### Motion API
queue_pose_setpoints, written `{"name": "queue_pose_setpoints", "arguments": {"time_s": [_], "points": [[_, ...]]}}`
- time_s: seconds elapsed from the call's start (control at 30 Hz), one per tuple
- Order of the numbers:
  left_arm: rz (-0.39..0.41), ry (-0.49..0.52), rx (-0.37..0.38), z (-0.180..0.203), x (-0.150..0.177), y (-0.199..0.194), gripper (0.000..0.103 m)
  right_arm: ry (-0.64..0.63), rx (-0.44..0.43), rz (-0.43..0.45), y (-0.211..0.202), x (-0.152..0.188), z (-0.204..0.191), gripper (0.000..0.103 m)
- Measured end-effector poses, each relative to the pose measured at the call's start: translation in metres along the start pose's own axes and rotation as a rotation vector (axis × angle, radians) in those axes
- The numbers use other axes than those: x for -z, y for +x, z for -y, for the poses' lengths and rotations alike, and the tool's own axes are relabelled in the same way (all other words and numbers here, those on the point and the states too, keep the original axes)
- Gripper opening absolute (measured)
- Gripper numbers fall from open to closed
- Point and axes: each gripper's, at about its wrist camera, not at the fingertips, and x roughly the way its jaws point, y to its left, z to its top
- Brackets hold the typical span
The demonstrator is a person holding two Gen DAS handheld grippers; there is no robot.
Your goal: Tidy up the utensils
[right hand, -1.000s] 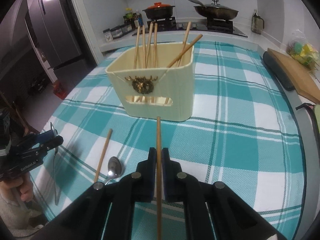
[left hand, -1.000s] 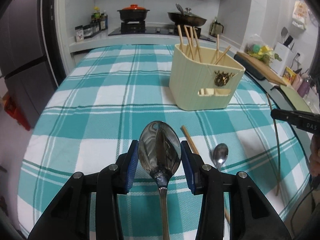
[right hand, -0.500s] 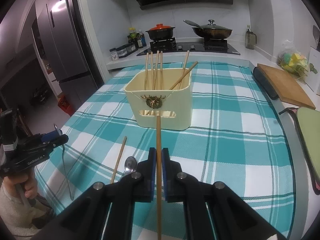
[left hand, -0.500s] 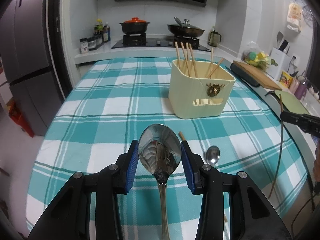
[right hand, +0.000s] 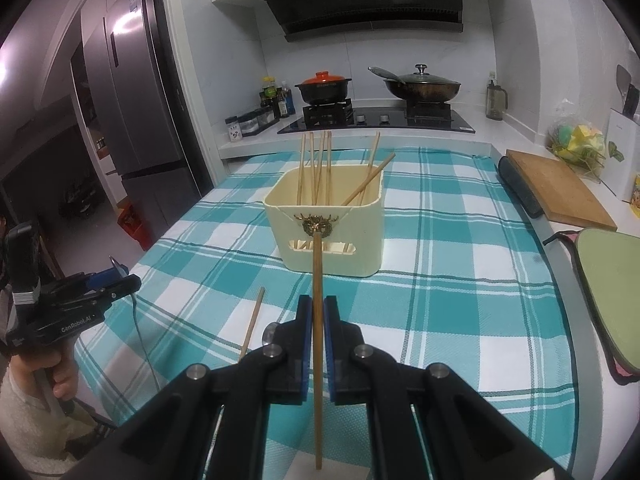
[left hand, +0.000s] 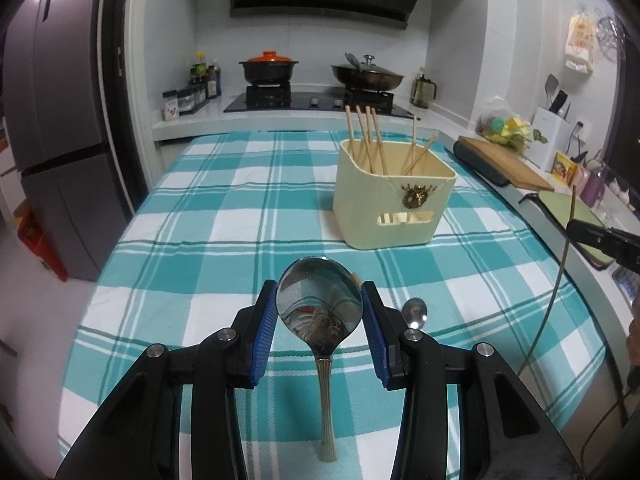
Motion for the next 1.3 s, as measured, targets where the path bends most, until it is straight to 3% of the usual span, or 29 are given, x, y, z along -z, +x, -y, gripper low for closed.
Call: {"name": "queue_pose_setpoints", "arguments": {"time_s": [0.57,1.3], "points": [[0.048,-0.010,0.045,0.004,-0.013,-0.025,0.042,-0.011,0.018,0.109,-0.031,-0.009,-0.009,0.006],[0.064,-0.008,0.072,-0.008,-0.045,-0.031,0.041,0.009,0.014,0.124,-0.029,-0.024,-0.003,0.006]]}}
